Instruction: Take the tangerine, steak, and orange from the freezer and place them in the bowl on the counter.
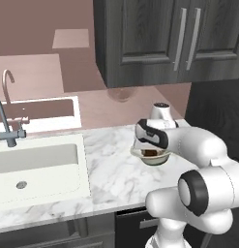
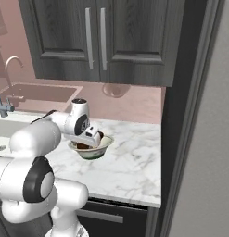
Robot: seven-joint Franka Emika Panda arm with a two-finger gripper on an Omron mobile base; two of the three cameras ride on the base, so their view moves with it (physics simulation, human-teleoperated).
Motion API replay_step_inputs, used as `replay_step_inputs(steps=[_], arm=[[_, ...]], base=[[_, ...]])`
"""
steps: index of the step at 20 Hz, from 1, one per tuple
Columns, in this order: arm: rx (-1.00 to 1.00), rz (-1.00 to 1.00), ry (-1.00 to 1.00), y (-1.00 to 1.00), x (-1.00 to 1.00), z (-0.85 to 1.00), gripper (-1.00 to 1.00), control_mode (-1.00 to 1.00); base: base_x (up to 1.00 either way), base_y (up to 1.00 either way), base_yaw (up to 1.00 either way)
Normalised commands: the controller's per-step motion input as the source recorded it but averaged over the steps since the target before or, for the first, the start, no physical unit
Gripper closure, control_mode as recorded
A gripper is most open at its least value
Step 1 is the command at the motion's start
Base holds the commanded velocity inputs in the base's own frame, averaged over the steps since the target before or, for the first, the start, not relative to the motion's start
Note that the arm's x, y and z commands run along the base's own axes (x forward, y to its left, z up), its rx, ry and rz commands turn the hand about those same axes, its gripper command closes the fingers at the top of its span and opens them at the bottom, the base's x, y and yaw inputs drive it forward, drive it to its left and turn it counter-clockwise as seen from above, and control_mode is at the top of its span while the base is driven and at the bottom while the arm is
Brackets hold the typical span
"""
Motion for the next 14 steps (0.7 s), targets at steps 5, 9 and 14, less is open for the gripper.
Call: replay_step_inputs(steps=[5, 9, 14], arm=[[0.0, 0.0, 0.0, -0.21, -0.41, -0.15, -1.0, -1.0], [0.0, 0.0, 0.0, -0.26, -0.57, -0.16, -1.0, -1.0], [0.01, -0.03, 0.0, -0.1, -0.29, 0.05, -1.0, -1.0]], base=[[0.0, 0.0, 0.0], [0.0, 0.0, 0.0], [0.0, 0.0, 0.0]])
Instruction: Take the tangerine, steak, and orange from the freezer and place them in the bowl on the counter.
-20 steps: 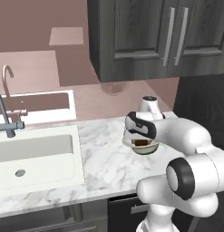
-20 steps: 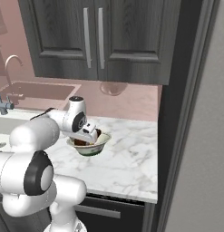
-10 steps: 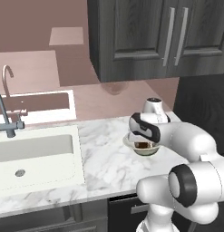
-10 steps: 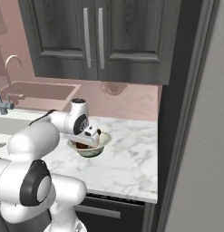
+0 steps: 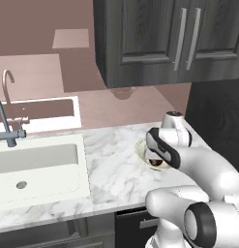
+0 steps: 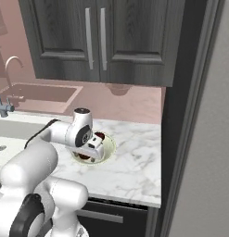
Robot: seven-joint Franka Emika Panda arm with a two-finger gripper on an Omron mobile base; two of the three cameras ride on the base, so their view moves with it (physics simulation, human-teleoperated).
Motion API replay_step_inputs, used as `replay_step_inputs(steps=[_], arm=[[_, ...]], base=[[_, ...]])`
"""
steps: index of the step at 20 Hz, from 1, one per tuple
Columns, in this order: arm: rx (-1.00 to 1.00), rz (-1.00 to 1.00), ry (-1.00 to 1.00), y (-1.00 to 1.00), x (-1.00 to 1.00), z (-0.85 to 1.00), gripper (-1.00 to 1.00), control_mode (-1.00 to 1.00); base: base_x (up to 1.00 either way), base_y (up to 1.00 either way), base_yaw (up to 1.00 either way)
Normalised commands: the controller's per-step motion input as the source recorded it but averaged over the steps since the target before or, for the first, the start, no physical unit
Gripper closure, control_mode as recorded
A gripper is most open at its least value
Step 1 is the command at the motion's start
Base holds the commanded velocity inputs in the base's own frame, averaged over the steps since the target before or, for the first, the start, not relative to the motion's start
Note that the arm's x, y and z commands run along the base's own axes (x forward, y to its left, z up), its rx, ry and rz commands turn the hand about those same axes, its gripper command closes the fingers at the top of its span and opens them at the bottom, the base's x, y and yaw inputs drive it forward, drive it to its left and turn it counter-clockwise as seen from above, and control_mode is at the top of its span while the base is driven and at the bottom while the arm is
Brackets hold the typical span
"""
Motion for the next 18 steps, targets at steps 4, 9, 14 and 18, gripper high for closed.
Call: replay_step_inputs(steps=[4, 9, 14, 18], arm=[[0.0, 0.0, -0.06, -0.06, -0.39, 0.26, -1.0, -1.0], [0.02, 0.0, -0.12, -0.07, -0.11, 0.85, -1.0, -1.0], [0.01, 0.0, -0.14, 0.03, -0.3, 1.0, -1.0, -1.0], [0.0, 0.0, -0.3, 0.16, -0.72, 1.0, -1.0, -1.0]], base=[[0.0, 0.0, 0.0], [0.0, 0.0, 0.0], [0.0, 0.0, 0.0], [0.0, 0.0, 0.0]])
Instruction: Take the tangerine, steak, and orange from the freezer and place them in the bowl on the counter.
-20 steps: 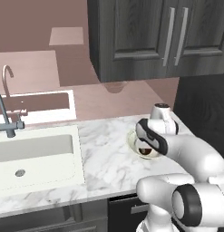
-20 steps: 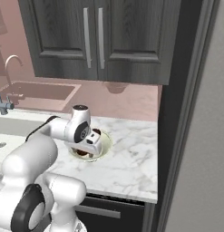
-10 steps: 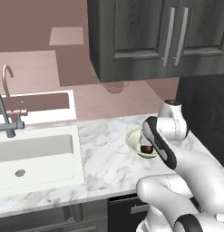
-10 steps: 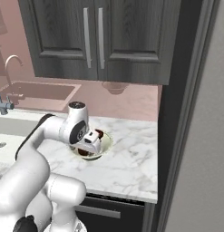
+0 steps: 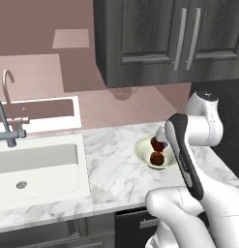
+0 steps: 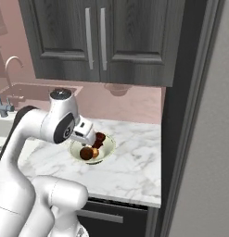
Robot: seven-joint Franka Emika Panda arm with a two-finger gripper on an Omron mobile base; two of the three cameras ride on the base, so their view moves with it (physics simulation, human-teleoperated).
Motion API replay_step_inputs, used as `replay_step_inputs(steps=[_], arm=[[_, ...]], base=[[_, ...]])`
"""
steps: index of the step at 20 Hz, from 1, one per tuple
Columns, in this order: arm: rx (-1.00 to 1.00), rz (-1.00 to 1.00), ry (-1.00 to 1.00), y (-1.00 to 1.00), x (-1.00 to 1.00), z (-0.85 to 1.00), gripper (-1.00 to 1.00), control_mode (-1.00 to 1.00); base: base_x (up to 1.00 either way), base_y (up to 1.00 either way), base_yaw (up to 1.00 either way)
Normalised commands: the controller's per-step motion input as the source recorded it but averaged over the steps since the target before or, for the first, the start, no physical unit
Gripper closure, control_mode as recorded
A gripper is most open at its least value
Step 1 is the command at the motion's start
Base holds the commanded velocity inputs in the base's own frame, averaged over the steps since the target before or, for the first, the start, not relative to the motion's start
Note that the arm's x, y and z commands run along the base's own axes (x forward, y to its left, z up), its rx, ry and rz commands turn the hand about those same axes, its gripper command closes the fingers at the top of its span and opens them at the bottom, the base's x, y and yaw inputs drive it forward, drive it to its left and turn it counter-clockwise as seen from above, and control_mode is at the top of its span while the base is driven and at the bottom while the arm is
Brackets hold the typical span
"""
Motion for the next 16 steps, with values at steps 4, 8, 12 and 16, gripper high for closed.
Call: replay_step_inputs(steps=[4, 8, 12, 16], arm=[[0.0, -0.01, -0.11, 0.32, -0.91, 1.0, -1.0, -1.0], [0.0, -0.03, -0.06, 0.28, -0.86, 1.0, -1.0, -1.0], [-0.02, -0.02, -0.06, 0.26, -0.51, 1.0, -1.0, -1.0], [-0.02, -0.02, -0.11, 0.09, -0.71, 1.0, -1.0, -1.0]], base=[[0.0, 0.0, 0.0], [0.0, 0.0, 0.0], [0.0, 0.0, 0.0], [0.0, 0.0, 0.0]])
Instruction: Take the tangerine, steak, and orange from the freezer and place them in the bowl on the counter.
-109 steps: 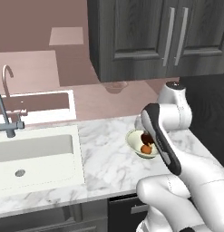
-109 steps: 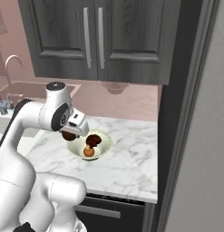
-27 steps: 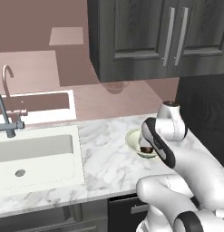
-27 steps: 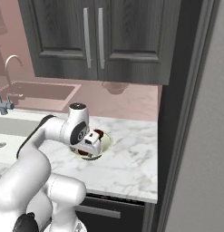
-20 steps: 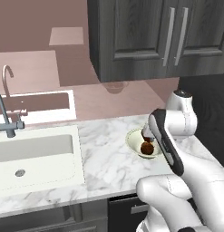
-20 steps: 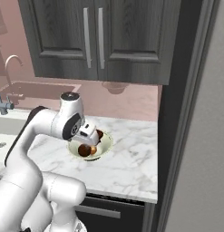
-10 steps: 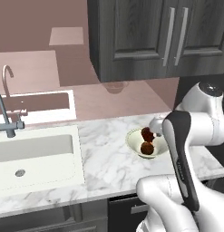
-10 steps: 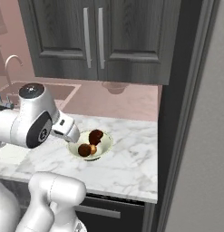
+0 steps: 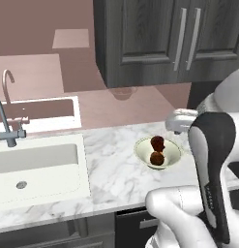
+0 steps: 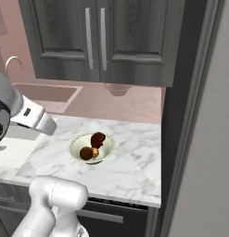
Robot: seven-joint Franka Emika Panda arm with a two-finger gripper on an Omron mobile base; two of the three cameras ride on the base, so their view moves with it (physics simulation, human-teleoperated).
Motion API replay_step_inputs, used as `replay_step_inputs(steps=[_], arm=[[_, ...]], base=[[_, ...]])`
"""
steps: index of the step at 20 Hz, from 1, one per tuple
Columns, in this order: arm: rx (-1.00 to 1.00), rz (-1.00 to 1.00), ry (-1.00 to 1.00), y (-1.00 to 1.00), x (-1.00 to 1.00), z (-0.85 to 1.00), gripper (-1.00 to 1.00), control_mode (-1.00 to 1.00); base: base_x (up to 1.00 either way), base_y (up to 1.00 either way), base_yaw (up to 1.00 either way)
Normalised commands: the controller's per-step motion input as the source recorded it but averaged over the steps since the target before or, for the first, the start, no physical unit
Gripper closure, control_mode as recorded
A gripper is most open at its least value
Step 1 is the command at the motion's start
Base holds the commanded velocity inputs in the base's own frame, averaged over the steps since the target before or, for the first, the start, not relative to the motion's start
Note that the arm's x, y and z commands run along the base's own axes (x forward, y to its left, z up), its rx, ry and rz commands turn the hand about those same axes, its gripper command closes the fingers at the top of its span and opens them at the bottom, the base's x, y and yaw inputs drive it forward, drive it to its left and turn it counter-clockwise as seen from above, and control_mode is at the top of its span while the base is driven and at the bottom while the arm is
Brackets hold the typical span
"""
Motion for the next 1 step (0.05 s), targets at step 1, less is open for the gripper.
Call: replay_step_inputs(steps=[1], arm=[[-0.01, -0.02, -0.13, 0.0, -0.7, 1.0, -1.0, -1.0]], base=[[0.0, 0.0, 0.0]])
